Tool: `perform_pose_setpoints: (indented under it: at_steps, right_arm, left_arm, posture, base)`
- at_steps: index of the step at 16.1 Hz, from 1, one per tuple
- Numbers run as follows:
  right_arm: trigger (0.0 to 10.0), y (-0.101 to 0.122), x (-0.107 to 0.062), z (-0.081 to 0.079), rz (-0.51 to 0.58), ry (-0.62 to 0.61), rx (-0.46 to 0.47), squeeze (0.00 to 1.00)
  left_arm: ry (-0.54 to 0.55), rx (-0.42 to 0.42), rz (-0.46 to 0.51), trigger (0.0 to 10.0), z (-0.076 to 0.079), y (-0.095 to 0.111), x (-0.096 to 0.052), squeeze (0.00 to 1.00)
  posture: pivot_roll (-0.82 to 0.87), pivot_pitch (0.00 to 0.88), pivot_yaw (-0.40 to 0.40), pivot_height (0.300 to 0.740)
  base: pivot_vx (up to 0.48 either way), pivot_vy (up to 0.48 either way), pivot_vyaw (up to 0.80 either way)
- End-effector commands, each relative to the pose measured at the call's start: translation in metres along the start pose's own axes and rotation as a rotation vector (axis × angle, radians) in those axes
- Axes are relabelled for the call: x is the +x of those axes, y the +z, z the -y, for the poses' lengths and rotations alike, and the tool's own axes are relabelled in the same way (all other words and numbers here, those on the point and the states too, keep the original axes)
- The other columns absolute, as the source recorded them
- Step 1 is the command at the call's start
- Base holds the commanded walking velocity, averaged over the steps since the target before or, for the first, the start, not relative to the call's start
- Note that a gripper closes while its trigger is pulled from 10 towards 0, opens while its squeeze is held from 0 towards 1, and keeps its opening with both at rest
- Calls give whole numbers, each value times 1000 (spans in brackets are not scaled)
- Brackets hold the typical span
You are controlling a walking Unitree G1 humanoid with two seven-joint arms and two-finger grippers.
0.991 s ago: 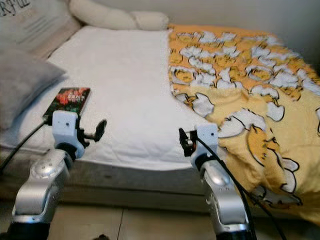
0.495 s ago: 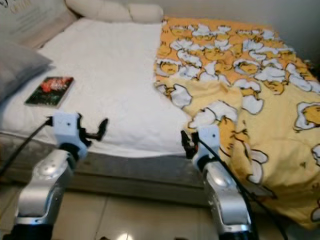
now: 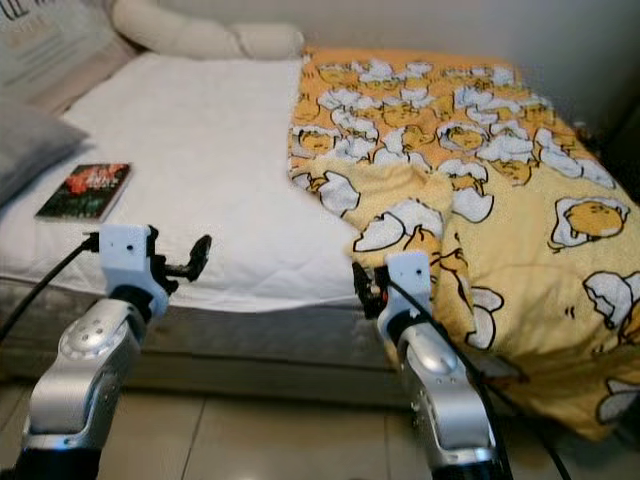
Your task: Clean up the room
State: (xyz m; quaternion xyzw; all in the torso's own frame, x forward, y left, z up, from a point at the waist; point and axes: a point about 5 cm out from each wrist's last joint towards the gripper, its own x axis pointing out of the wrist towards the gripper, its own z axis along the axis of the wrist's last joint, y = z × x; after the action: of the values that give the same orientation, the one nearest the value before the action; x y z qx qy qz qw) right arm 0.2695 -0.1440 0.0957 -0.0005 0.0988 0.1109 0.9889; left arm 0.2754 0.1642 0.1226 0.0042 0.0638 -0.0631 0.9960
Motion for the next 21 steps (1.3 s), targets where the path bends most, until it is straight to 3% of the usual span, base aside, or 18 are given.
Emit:
perform_pose_setpoints:
  at_steps: [1,21]
  right_arm:
    - [10000,0,0,3,-7,-12,13,0]
    - [10000,-3,2,3,-31,-1,-70,0]
  left_arm:
    - [-15,1,16,10000,2,5,2,463]
    - [-50,17,-4,10000,5,0,-2,455]
  posture:
    - [-20,0,0,740]
    - [-19,0,-10,740]
  base:
    - [356,0,-800]
    - [360,0,-40]
